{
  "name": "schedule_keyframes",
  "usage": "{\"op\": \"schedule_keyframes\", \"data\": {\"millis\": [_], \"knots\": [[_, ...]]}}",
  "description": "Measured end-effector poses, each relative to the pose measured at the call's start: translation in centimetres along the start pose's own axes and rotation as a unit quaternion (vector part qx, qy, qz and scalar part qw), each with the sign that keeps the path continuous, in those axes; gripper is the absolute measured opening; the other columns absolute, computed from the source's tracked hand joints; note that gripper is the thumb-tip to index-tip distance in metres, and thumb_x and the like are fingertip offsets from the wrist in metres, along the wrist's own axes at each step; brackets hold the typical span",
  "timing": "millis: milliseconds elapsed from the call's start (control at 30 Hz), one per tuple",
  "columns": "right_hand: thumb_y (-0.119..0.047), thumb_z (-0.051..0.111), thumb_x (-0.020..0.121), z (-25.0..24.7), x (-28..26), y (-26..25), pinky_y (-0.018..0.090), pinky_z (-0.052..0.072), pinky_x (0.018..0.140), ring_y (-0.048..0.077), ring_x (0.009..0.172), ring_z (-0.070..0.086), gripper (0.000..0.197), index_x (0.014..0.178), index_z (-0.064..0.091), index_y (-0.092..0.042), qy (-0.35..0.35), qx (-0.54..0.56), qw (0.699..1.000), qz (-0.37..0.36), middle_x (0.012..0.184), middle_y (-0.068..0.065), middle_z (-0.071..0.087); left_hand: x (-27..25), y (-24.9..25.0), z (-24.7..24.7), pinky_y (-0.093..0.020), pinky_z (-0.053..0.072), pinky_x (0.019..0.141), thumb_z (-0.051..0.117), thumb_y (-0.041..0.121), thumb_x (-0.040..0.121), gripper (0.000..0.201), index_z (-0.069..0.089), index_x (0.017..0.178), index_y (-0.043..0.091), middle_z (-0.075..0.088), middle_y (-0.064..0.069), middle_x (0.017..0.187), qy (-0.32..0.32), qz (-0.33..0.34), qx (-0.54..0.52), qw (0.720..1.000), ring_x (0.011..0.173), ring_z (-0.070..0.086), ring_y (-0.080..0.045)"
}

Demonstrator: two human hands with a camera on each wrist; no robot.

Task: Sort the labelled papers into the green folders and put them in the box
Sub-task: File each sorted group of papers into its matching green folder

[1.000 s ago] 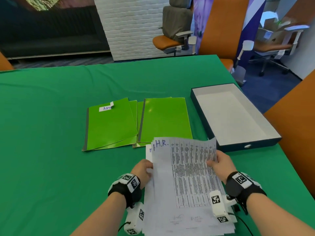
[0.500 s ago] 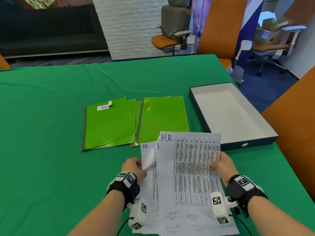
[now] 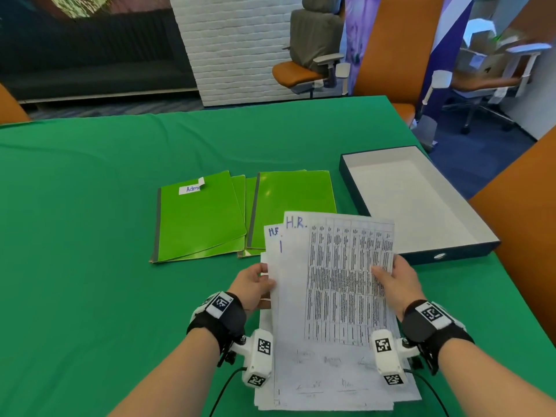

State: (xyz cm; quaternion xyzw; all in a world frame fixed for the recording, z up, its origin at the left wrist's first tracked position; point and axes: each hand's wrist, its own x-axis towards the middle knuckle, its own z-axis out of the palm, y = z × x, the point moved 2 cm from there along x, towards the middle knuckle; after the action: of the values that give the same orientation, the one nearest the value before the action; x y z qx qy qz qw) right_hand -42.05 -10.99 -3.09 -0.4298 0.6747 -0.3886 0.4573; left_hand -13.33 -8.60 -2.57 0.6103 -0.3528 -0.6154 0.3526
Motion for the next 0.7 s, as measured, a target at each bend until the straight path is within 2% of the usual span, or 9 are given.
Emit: {"op": "schedule_keyframes", "data": {"millis": [67, 100, 167, 233, 300, 433, 500, 600, 700], "knots": [[-0.01, 0.053, 0.093, -0.8, 0.2, -0.6, 0.043, 0.041, 0.102, 0.024, 0.116, 0.054, 0.034, 0.127, 0.052, -0.013, 0.019, 0.003, 1.0, -0.006, 0.125, 0.004, 0.059, 0.3, -0.5, -0.4, -0.04, 0.054, 0.073, 0.054, -0.001, 0.089, 0.02, 0.057, 0.102, 0.015, 0.065, -0.008, 0.105, 0.03, 0.007, 0.127, 0.991, 0.072, 0.064, -0.02], [-0.01, 0.053, 0.093, -1.2, 0.3, -0.7, 0.043, 0.041, 0.102, 0.023, 0.116, 0.054, 0.034, 0.127, 0.051, -0.013, 0.023, 0.008, 1.0, -0.007, 0.126, 0.004, 0.059, 0.4, -0.7, -0.7, -0.038, 0.051, 0.079, 0.061, 0.008, 0.087, 0.02, 0.058, 0.104, 0.018, 0.062, -0.006, 0.112, 0.053, 0.007, 0.235, 0.971, 0.08, 0.062, -0.02], [-0.008, 0.053, 0.094, -1.7, 0.6, -0.6, 0.037, 0.04, 0.1, 0.022, 0.115, 0.054, 0.035, 0.128, 0.051, -0.012, 0.033, 0.027, 0.999, -0.003, 0.126, 0.004, 0.059, 0.4, -1.5, -1.0, -0.031, 0.045, 0.089, 0.074, 0.029, 0.076, 0.047, 0.052, 0.118, 0.022, 0.052, -0.003, 0.124, 0.07, -0.016, 0.415, 0.907, 0.101, 0.056, -0.019], [-0.006, 0.052, 0.094, -2.0, 0.6, -0.5, 0.034, 0.04, 0.097, 0.022, 0.115, 0.054, 0.034, 0.128, 0.052, -0.01, 0.044, 0.042, 0.998, 0.003, 0.126, 0.006, 0.059, 0.1, -2.1, -0.8, -0.032, 0.044, 0.092, 0.082, 0.038, 0.065, 0.076, 0.042, 0.126, 0.02, 0.044, -0.002, 0.127, 0.076, -0.041, 0.462, 0.883, 0.108, 0.053, -0.021], [-0.005, 0.051, 0.094, -1.9, 0.5, -0.4, 0.033, 0.04, 0.096, 0.021, 0.111, 0.055, 0.034, 0.127, 0.053, -0.009, 0.044, 0.042, 0.998, 0.008, 0.125, 0.006, 0.059, 0.0, -2.3, -0.5, -0.036, 0.046, 0.092, 0.086, 0.035, 0.058, 0.085, 0.038, 0.126, 0.018, 0.045, -0.004, 0.125, 0.089, -0.048, 0.464, 0.88, 0.108, 0.054, -0.024], [-0.008, 0.051, 0.094, -1.3, 0.1, -0.3, 0.035, 0.041, 0.096, 0.022, 0.112, 0.056, 0.032, 0.126, 0.054, -0.009, 0.038, 0.028, 0.999, 0.005, 0.126, 0.007, 0.06, 0.5, -2.3, -0.8, -0.033, 0.051, 0.081, 0.083, 0.019, 0.065, 0.075, 0.036, 0.124, 0.015, 0.059, -0.006, 0.107, 0.104, -0.073, 0.44, 0.889, 0.096, 0.06, -0.024], [-0.009, 0.052, 0.094, -1.1, 0.1, -0.4, 0.04, 0.042, 0.1, 0.024, 0.114, 0.056, 0.031, 0.124, 0.054, -0.01, 0.04, 0.018, 0.999, 0.004, 0.127, 0.007, 0.06, 0.6, -2.3, -1.4, -0.03, 0.052, 0.073, 0.078, 0.012, 0.069, 0.066, 0.039, 0.123, 0.016, 0.06, -0.005, 0.099, 0.115, -0.073, 0.43, 0.893, 0.088, 0.061, -0.021], [-0.011, 0.051, 0.094, -1.0, 0.0, -1.0, 0.049, 0.039, 0.105, 0.026, 0.122, 0.051, 0.035, 0.129, 0.051, -0.012, 0.055, -0.003, 0.998, 0.0, 0.134, 0.008, 0.055, 0.3, -2.5, -2.4, -0.031, 0.054, 0.072, 0.07, 0.011, 0.074, 0.038, 0.049, 0.106, 0.017, 0.061, -0.002, 0.089, 0.13, -0.064, 0.428, 0.892, 0.081, 0.061, -0.018], [-0.01, 0.049, 0.096, -1.1, -0.1, -1.9, 0.045, 0.033, 0.108, 0.029, 0.13, 0.042, 0.039, 0.134, 0.044, -0.009, 0.066, -0.03, 0.997, -0.009, 0.14, 0.008, 0.047, 0.2, -2.6, -3.1, -0.027, 0.05, 0.067, 0.068, 0.017, 0.078, 0.023, 0.053, 0.096, 0.018, 0.059, 0.001, 0.083, 0.148, -0.052, 0.421, 0.894, 0.075, 0.057, -0.016]]}}
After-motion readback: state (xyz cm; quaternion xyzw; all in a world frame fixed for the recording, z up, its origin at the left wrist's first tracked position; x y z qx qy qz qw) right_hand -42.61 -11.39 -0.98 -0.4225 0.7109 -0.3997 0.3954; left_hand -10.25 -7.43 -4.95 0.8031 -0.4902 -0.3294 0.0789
